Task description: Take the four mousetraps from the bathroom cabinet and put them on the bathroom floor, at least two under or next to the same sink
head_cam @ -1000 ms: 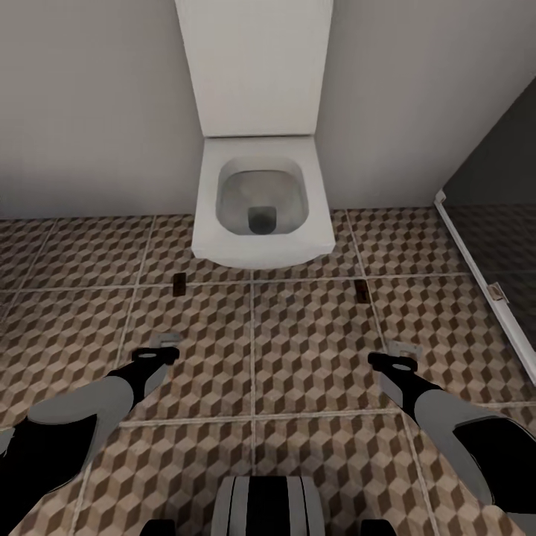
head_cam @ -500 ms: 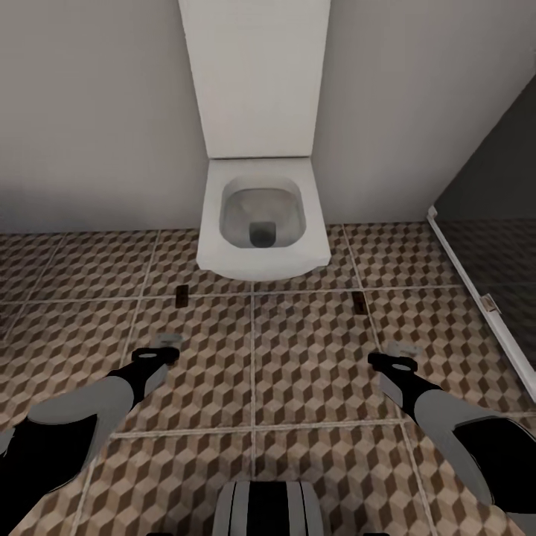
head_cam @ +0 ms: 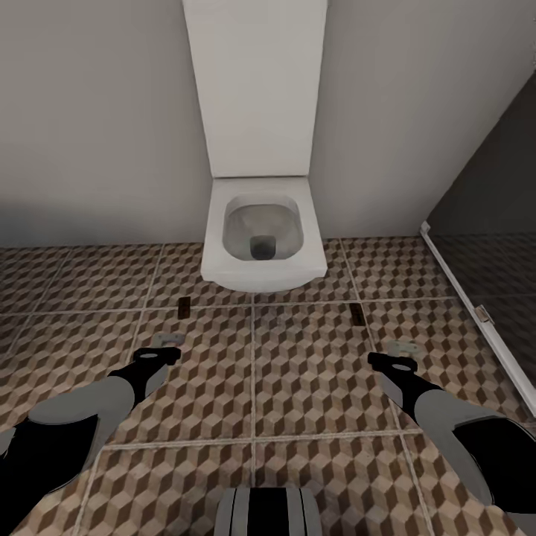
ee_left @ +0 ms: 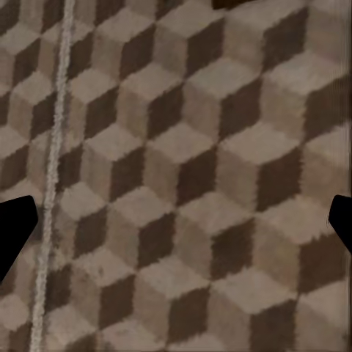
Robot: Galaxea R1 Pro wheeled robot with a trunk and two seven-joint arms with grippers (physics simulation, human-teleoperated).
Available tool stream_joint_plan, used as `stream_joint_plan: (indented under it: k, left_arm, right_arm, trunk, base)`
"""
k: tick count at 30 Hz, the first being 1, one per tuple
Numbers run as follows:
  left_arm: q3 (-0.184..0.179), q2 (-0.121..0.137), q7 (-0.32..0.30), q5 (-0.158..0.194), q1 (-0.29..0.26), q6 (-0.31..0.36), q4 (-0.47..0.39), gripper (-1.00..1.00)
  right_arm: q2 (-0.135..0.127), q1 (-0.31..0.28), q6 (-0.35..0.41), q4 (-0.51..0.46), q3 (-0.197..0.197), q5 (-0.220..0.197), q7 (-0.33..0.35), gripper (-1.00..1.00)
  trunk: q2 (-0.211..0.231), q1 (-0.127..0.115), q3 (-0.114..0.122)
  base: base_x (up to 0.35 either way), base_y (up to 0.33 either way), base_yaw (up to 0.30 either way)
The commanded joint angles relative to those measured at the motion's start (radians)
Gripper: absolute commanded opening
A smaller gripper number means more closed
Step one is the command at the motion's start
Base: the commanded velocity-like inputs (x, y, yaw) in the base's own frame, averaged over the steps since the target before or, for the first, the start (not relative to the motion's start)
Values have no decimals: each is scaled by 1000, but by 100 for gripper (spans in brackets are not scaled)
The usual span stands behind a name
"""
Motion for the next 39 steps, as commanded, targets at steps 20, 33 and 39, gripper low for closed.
stream_joint_plan:
  k: [20,33,39]
  left_arm:
    - [-8,-11,4,9,4,1,-12,100]
    - [-7,-15,4,10,64,2,-42,100]
    - [-7,-15,4,10,107,2,-44,100]
  right_arm:
    - [1,7,-4,0,8,-11,1,100]
    - [4,13,-19,5,8,-11,3,100]
    - [6,26,-38,9,8,-10,2,100]
  trunk:
    - [5,-9,77]
    - [27,-25,125]
    - [69,-48,144]
  base:
    - [0,0,0]
    - [0,0,0]
    - [0,0,0]
